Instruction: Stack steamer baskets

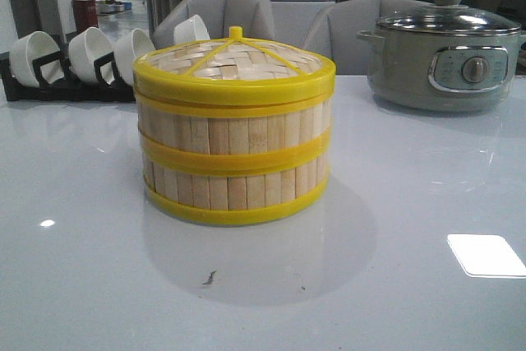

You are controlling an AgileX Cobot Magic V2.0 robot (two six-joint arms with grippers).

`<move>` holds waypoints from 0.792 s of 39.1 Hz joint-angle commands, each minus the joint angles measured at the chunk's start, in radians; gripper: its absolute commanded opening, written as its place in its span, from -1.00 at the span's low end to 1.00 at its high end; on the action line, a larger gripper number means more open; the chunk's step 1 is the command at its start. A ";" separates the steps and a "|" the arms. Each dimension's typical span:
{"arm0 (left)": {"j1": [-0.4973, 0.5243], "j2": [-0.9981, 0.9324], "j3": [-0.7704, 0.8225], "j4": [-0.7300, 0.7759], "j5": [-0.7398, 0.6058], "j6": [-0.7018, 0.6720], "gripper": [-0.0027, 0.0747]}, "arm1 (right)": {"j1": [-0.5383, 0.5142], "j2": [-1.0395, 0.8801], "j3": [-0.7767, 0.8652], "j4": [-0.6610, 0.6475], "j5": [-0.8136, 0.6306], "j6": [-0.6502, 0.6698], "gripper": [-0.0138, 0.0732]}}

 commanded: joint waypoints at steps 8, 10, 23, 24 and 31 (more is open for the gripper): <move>0.001 -0.015 0.001 -0.002 -0.089 -0.012 -0.71 | -0.006 -0.114 0.032 -0.011 -0.040 -0.005 -0.57; 0.001 -0.015 0.001 -0.002 -0.089 -0.012 -0.71 | -0.006 -0.148 0.063 -0.011 -0.040 -0.005 -0.57; 0.001 -0.013 0.001 -0.002 -0.089 -0.012 -0.71 | -0.018 -0.301 0.223 0.017 -0.032 -0.003 -0.57; 0.001 -0.013 0.001 -0.002 -0.089 -0.012 -0.71 | -0.022 -0.301 0.223 0.017 -0.031 -0.003 -0.57; 0.001 -0.013 0.001 -0.002 -0.089 -0.012 -0.71 | -0.077 -0.301 0.223 0.017 -0.033 -0.003 -0.57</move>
